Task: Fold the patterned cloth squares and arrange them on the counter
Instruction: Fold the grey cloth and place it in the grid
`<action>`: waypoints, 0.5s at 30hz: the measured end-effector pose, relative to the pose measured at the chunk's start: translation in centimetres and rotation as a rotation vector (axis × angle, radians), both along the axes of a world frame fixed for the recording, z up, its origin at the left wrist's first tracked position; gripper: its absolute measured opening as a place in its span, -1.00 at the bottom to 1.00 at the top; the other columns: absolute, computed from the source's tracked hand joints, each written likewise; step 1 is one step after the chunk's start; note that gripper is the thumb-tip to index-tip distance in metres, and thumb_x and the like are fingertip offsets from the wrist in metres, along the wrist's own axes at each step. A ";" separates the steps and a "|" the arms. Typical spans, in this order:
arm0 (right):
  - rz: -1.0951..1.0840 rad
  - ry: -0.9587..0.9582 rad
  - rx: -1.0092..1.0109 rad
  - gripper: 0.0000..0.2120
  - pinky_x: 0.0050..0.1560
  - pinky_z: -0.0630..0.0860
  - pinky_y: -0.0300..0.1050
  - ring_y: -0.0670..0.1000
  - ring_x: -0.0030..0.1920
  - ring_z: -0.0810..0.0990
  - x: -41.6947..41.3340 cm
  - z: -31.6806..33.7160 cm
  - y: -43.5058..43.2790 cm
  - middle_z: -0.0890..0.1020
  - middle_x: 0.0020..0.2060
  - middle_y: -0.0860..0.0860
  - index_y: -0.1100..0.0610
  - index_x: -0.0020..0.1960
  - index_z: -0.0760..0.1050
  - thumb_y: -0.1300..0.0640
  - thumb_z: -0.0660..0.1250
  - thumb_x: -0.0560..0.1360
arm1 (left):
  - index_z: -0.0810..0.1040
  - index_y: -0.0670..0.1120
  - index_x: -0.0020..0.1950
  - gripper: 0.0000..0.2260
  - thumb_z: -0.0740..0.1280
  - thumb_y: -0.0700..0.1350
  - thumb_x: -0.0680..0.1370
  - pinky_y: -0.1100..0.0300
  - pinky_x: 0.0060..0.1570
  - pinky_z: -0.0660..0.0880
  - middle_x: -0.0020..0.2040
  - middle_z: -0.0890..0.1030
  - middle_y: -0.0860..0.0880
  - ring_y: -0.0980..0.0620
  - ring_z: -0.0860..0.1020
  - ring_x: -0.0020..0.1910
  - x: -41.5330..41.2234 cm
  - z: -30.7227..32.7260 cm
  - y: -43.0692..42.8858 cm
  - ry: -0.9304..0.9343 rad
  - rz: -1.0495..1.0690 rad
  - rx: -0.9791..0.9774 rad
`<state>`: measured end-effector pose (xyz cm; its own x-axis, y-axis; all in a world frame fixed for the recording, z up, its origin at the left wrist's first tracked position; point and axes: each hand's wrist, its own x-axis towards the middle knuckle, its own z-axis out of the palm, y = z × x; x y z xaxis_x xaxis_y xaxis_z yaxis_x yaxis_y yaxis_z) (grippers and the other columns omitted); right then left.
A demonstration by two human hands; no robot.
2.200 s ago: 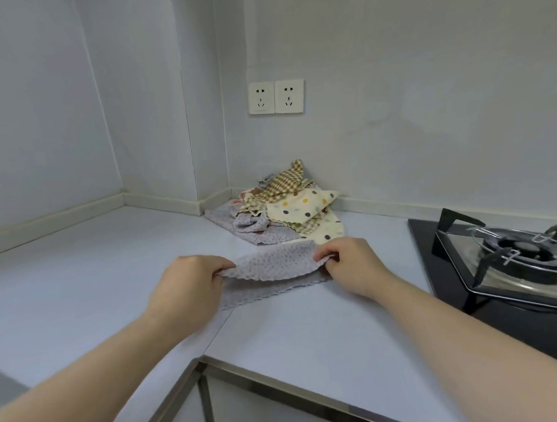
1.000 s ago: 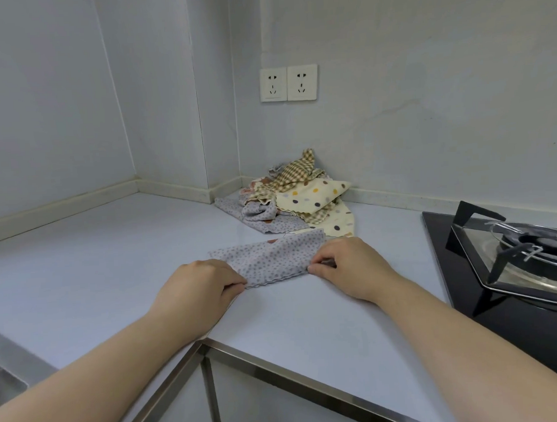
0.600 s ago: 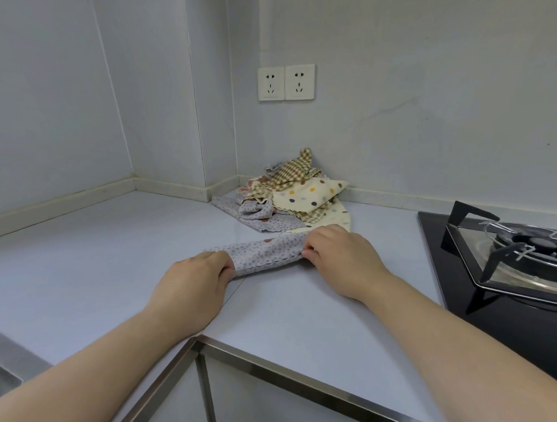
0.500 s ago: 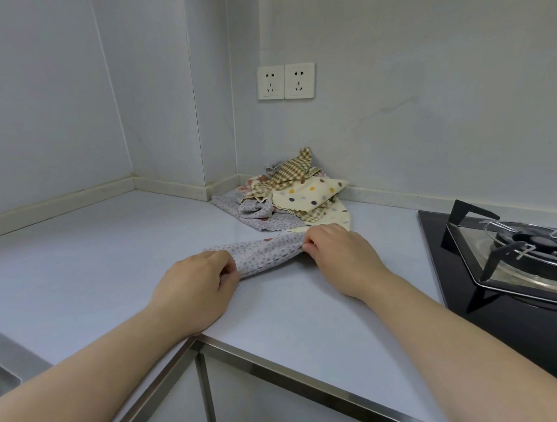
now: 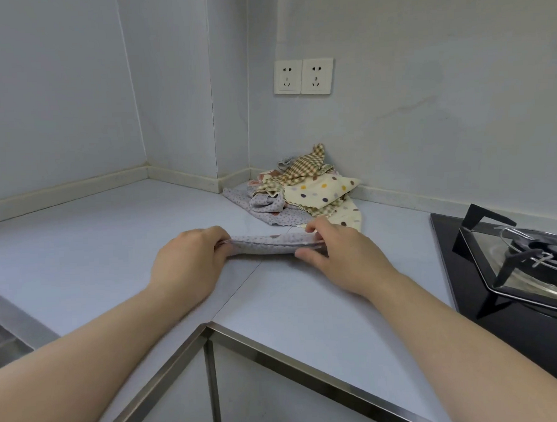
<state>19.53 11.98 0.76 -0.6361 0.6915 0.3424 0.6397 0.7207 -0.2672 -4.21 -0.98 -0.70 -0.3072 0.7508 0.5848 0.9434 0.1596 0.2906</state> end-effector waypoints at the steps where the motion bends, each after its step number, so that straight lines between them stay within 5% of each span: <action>1: 0.007 -0.036 -0.005 -0.55 0.09 0.53 0.05 0.01 0.14 0.54 0.1 0.1 -0.1 0.57 0.15 -0.11 -0.15 0.30 0.32 -0.33 0.30 0.54 | 0.62 0.06 0.07 -0.86 0.30 0.05 0.64 0.06 -0.19 0.47 -0.10 0.66 0.02 -0.11 0.57 -0.09 -0.2 0.4 -0.1 -0.001 0.025 0.020; 4: -0.021 -0.043 0.099 -0.66 0.07 0.50 -0.01 0.00 0.22 0.52 0.0 -0.1 0.4 0.58 0.21 -0.12 -0.13 0.31 0.39 -0.15 0.34 0.58 | 0.63 0.05 0.07 -0.88 0.31 0.00 0.64 0.06 -0.19 0.47 -0.10 0.67 0.02 -0.12 0.58 -0.08 -0.9 1.3 -0.3 -0.008 0.049 0.066; 7: -0.070 0.134 0.149 -0.90 -0.08 0.46 -0.05 -0.02 0.05 0.54 0.0 -0.3 1.3 0.63 0.00 -0.15 -0.09 0.12 0.52 0.03 0.32 0.61 | 0.64 0.06 0.07 -0.90 0.33 -0.01 0.63 0.04 -0.15 0.49 -0.09 0.66 0.05 -0.09 0.57 -0.06 -1.7 1.8 -0.3 -0.072 0.055 0.108; 12: -0.024 0.613 -0.216 -0.81 -0.10 0.46 -0.38 -0.16 -0.08 0.61 0.5 -0.8 2.1 0.68 -0.11 -0.18 -0.15 -0.07 0.58 0.14 0.49 0.52 | 0.66 0.05 -0.03 -0.96 0.41 -0.02 0.59 0.21 -0.22 0.41 -0.18 0.63 0.11 0.08 0.55 -0.17 -2.6 2.3 -0.4 -0.352 0.064 0.184; 15: -0.038 0.783 -0.360 -0.90 -0.15 0.53 -0.17 -0.10 -0.19 0.61 0.7 -0.7 2.5 0.71 -0.15 -0.01 -0.04 -0.08 0.62 0.12 0.52 0.50 | 0.66 0.08 -0.09 -0.94 0.44 -0.04 0.57 0.25 -0.23 0.46 -0.16 0.65 0.07 0.13 0.58 -0.18 -2.8 2.6 -0.3 -0.584 0.045 0.243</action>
